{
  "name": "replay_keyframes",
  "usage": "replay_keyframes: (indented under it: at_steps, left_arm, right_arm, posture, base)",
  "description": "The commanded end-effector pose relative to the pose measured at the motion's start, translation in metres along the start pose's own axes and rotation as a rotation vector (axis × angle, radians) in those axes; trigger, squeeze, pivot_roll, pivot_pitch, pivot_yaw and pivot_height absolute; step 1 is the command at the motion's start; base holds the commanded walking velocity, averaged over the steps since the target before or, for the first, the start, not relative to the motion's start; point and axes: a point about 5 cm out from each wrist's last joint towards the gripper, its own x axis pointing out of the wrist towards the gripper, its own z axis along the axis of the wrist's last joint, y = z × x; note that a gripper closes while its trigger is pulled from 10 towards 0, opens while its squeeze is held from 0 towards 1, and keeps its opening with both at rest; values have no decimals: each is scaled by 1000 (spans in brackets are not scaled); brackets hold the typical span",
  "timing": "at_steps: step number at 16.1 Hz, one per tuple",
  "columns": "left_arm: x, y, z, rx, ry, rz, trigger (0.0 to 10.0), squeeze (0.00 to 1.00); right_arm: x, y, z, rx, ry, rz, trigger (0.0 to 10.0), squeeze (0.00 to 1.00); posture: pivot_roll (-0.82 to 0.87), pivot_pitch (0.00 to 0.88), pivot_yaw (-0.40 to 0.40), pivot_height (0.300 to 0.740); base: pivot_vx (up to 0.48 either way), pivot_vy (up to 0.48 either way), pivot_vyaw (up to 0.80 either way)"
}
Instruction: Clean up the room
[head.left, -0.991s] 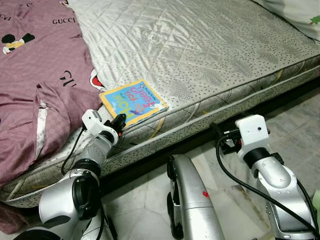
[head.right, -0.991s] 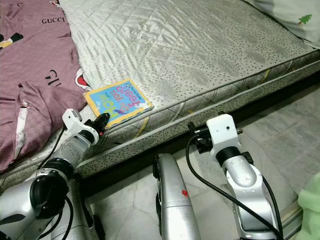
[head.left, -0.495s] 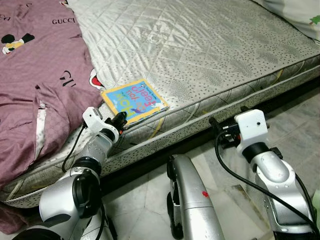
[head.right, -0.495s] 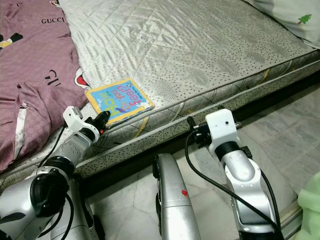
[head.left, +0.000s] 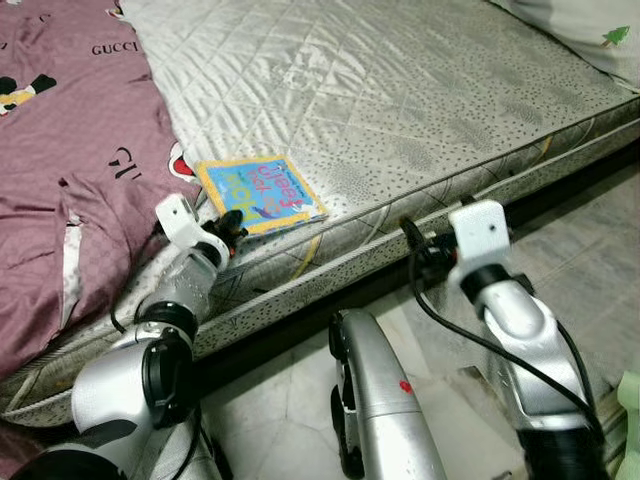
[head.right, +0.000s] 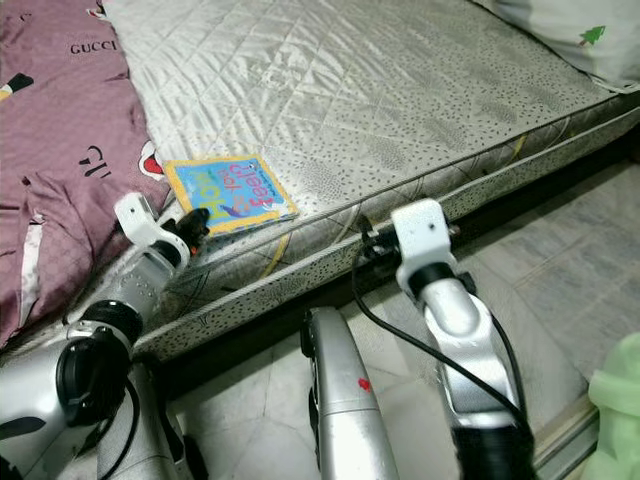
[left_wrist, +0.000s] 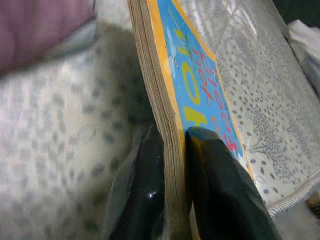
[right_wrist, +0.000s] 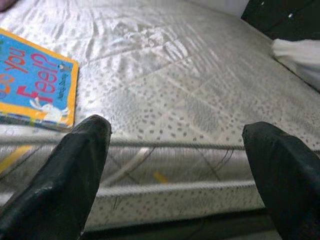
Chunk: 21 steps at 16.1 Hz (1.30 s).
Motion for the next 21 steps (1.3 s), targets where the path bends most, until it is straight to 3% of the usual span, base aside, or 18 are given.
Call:
replay_keyframes:
  at_steps: [1, 5, 7, 8, 10, 12, 15, 18, 19, 20, 21]
  left_arm:
    - [-2, 11, 12, 72, -27, 71, 0, 0]
    - [3, -2, 54, 204, -145, 38, 0, 0]
    - [3, -6, 69, 234, -192, 21, 0, 0]
    - [3, -8, 76, 290, -219, -1, 0, 0]
    - [0, -9, 86, 385, -257, -22, 0, 0]
    - [-6, -10, 101, 509, -324, -41, 0, 0]
    - [-13, -12, 106, 590, -380, -81, 0, 0]
    - [-24, -10, 89, 613, -380, -56, 0, 0]
    - [-29, -10, 76, 625, -389, -38, 3412, 0]
    - [-33, -10, 66, 613, -384, -22, 9725, 0]
    - [-38, -3, 53, 613, -386, 42, 10000, 0]
  right_arm:
    - [1, 1, -3, 1, 4, -7, 10000, 0]
    - [19, 5, -3, 35, -37, -46, 10000, 0]
    - [30, 11, -2, 60, -60, -50, 10000, 0]
    - [36, 17, 3, 90, -84, -45, 10000, 0]
    - [44, 30, 6, 172, -94, -28, 10000, 0]
    - [52, 47, 6, 336, -72, -4, 10000, 0]
    - [58, 63, 4, 435, -59, 20, 10000, 0]
    - [63, 69, 9, 502, -83, 60, 10000, 0]
    - [65, 69, 12, 525, -102, 74, 10000, 0]
    - [67, 70, 14, 549, -116, 80, 10000, 0]
    - [68, 72, 15, 566, -119, 93, 10000, 0]
  posture:
    - [-306, 42, -4, 483]
    - [-242, 0, 34, 483]
    - [-207, 0, 46, 483]
    - [-181, 0, 54, 483]
    - [-149, 0, 59, 483]
    - [-91, 0, 56, 483]
    - [-50, 0, 53, 483]
    - [-41, 0, 52, 483]
    - [-35, 0, 48, 483]
    - [-26, 0, 42, 492]
    - [-14, 0, 31, 502]
  base:
    - [0, 0, 0]
    - [0, 0, 0]
    - [0, 0, 0]
    - [0, 0, 0]
    - [0, 0, 0]
    - [0, 0, 0]
    - [0, 0, 0]
    - [0, 0, 0]
    - [0, 0, 0]
    - [0, 0, 0]
    - [0, 0, 0]
